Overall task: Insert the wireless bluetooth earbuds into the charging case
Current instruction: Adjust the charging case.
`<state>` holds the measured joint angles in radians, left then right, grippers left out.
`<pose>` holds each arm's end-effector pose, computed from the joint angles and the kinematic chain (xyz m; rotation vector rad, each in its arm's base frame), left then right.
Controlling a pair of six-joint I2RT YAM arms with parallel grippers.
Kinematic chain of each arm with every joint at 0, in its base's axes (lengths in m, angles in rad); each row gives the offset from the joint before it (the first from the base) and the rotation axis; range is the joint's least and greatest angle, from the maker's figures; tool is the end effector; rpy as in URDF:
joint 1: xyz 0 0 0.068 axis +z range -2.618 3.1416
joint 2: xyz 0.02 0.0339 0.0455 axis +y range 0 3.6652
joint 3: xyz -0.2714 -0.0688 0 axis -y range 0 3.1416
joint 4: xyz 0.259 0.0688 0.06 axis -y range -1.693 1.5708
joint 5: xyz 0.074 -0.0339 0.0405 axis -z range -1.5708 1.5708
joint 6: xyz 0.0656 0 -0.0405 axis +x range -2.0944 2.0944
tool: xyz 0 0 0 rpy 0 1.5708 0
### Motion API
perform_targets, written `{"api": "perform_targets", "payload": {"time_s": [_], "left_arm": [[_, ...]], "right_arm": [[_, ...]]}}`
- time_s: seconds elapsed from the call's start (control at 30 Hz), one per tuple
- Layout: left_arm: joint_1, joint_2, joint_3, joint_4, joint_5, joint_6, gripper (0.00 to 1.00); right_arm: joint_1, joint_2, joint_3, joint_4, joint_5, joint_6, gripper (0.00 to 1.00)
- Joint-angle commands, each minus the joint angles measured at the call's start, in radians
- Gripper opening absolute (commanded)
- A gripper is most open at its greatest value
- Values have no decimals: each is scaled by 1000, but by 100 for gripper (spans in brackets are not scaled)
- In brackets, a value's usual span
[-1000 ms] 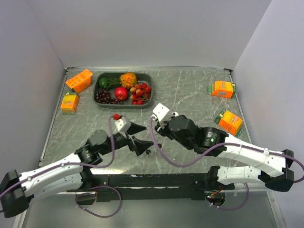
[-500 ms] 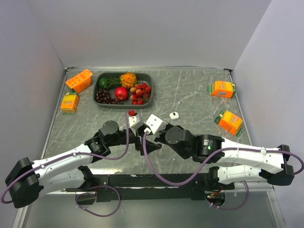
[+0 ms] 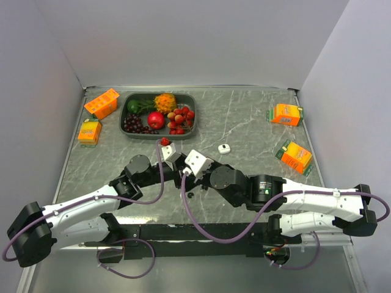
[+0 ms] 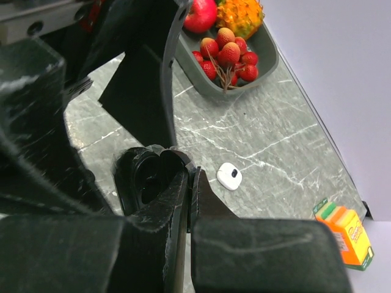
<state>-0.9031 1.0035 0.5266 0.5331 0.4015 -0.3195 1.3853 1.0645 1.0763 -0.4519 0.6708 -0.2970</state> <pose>0.1446 -0.2247 0.2844 0.8024 1.4555 -1.2572 0.0880 0.2481 0.3605 -1.1161 1.5518 0.0564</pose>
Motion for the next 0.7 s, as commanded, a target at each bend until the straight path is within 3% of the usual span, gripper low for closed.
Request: {"api": "perform_targets", "payload": {"time_s": [0.0, 0.47, 0.57, 0.67], "left_arm": [[10, -17, -7, 73, -23, 10, 71], [10, -16, -31, 96, 14, 11, 47], [12, -17, -31, 102, 19, 14, 36], [12, -14, -33, 108, 20, 16, 16]], "right_arm": [[15, 0, 4, 44, 29, 7, 0], [24, -1, 14, 30, 30, 12, 0], [31, 3, 16, 27, 26, 15, 0], [32, 8, 24, 19, 24, 25, 0]]}}
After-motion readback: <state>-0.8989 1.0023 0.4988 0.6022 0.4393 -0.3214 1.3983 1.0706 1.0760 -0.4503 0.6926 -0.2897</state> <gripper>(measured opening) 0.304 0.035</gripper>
